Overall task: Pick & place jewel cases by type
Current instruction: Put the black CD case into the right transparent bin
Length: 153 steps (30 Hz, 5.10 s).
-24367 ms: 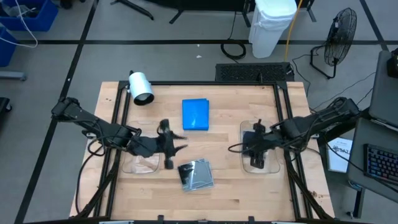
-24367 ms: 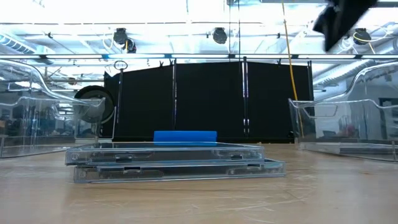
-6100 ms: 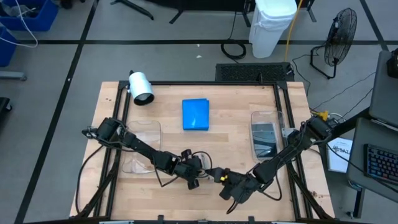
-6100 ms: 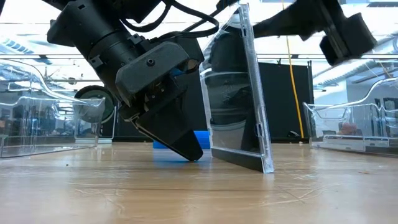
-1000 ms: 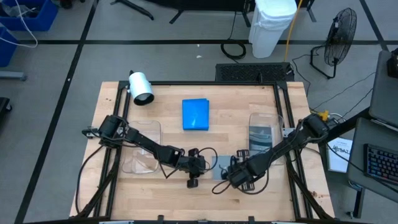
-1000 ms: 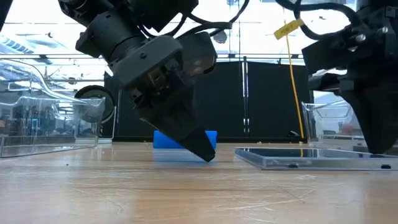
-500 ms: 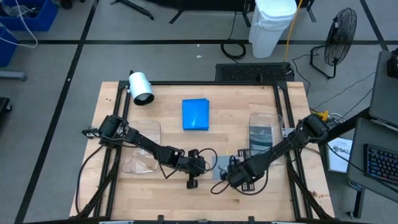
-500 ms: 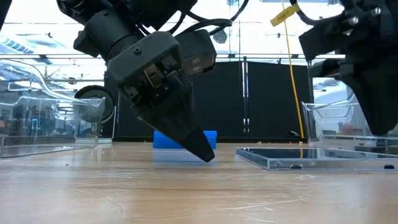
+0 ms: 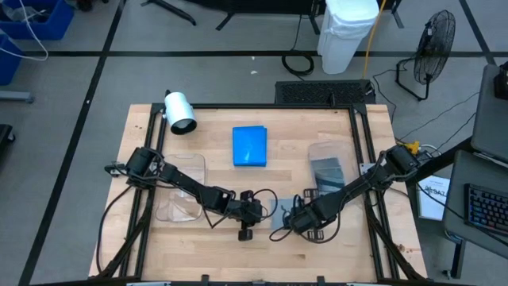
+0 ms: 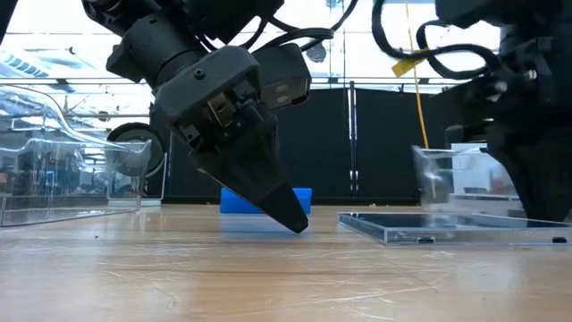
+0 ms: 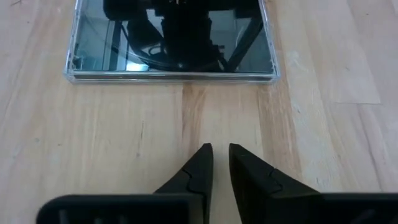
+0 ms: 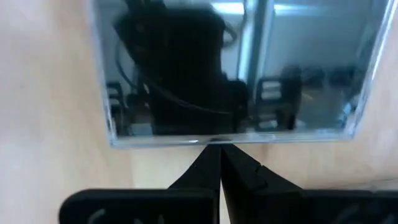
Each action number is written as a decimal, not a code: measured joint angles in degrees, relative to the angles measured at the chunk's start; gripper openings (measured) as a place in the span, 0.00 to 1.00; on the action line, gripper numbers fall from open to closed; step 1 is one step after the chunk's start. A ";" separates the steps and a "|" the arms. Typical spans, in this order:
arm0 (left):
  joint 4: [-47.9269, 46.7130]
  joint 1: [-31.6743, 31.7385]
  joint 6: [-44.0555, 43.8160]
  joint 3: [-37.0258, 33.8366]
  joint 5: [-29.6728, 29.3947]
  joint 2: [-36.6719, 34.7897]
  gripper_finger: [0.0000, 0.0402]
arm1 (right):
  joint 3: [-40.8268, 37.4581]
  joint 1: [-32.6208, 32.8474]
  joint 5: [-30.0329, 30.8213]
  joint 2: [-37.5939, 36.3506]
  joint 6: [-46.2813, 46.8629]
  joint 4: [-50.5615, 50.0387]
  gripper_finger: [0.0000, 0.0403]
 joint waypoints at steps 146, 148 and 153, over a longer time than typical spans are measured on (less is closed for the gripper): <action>-18.38 -2.71 18.58 0.04 -14.14 -4.57 0.62 | -4.86 -8.12 5.48 -5.70 -21.84 31.49 0.24; -17.44 -2.20 20.28 0.08 -15.43 -3.54 0.59 | -4.92 -8.09 5.46 -5.66 -21.87 31.89 0.23; -12.03 -1.46 22.49 0.26 -15.42 0.05 0.41 | -5.13 -7.73 5.44 -6.36 -21.84 31.96 0.23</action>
